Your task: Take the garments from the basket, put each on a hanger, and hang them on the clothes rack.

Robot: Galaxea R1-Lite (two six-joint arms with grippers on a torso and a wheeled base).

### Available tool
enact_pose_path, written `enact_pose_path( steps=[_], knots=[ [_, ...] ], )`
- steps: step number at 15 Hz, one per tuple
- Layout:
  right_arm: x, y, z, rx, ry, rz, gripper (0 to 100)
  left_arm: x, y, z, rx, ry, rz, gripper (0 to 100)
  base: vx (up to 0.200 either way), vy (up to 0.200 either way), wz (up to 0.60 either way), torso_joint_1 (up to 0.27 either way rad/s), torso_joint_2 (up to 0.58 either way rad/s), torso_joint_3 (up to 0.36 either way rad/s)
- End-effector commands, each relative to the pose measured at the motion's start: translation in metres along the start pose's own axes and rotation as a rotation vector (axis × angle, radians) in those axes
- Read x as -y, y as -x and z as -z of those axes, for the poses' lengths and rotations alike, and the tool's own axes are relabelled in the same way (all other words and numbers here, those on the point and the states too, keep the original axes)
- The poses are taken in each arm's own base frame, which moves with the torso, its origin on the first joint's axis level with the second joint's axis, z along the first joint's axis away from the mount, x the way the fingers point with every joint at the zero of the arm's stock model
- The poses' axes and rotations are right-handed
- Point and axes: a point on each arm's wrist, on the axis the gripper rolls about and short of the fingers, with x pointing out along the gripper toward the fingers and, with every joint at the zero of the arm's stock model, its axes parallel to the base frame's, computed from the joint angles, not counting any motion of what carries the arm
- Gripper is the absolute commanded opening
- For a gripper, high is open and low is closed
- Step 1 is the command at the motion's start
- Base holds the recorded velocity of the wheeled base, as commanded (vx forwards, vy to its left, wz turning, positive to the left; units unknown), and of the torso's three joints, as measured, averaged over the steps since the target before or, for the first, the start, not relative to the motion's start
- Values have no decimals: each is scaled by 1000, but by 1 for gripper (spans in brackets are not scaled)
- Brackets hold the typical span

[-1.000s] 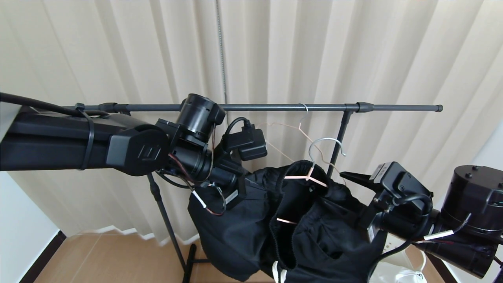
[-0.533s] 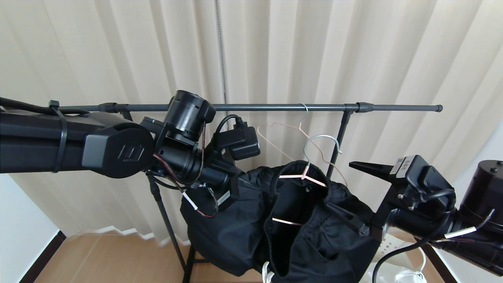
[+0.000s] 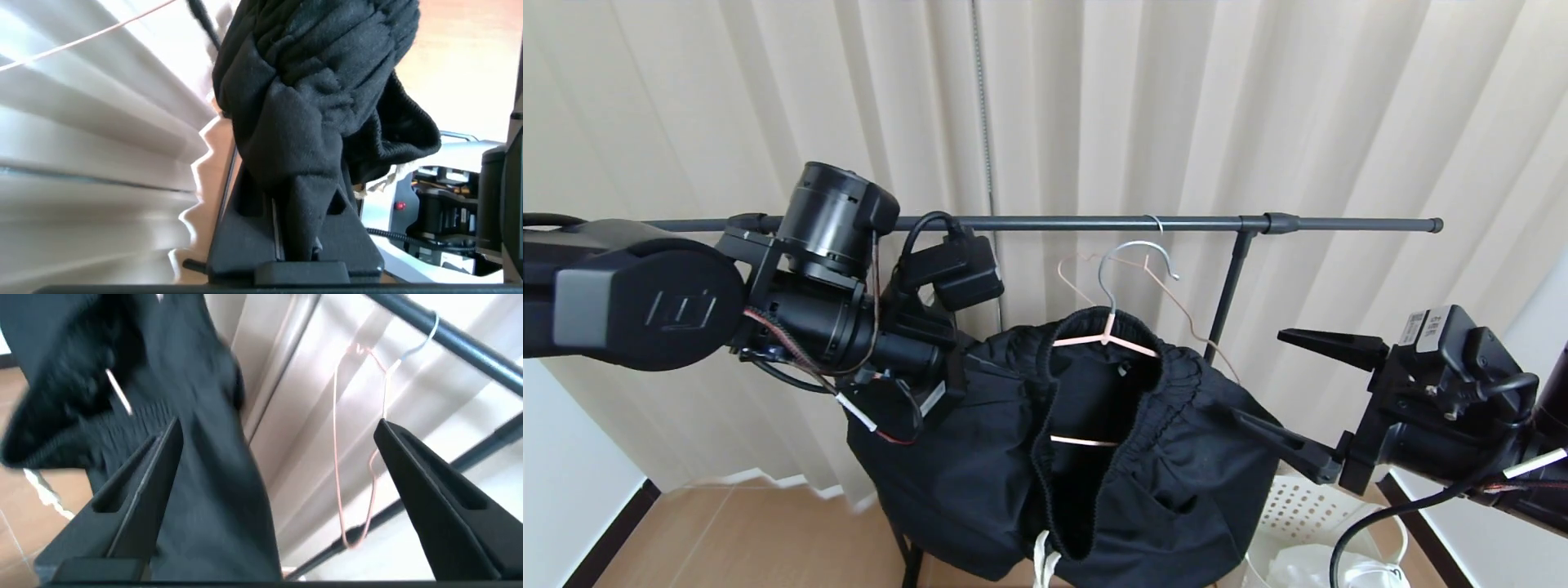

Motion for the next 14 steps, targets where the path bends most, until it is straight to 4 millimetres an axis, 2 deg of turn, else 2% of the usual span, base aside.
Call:
enact_pose_path(
  steps=[1, 5, 6, 14],
  knots=[
    [4, 3, 3, -20, -13, -1, 100, 5, 29, -1, 21, 8, -55, 0, 0, 0, 0, 0, 0, 0],
    [3, -1, 10, -47, -25, -17, 100, 10, 49, 1, 30, 19, -97, 0, 0, 0, 0, 0, 0, 0],
    [4, -6, 17, -76, -35, -26, 100, 12, 55, 0, 39, 38, -109, 0, 0, 0, 0, 0, 0, 0],
    [5, -32, 52, -201, -61, -61, 100, 15, 63, -7, 92, 44, -147, 0, 0, 0, 0, 0, 0, 0]
  ],
)
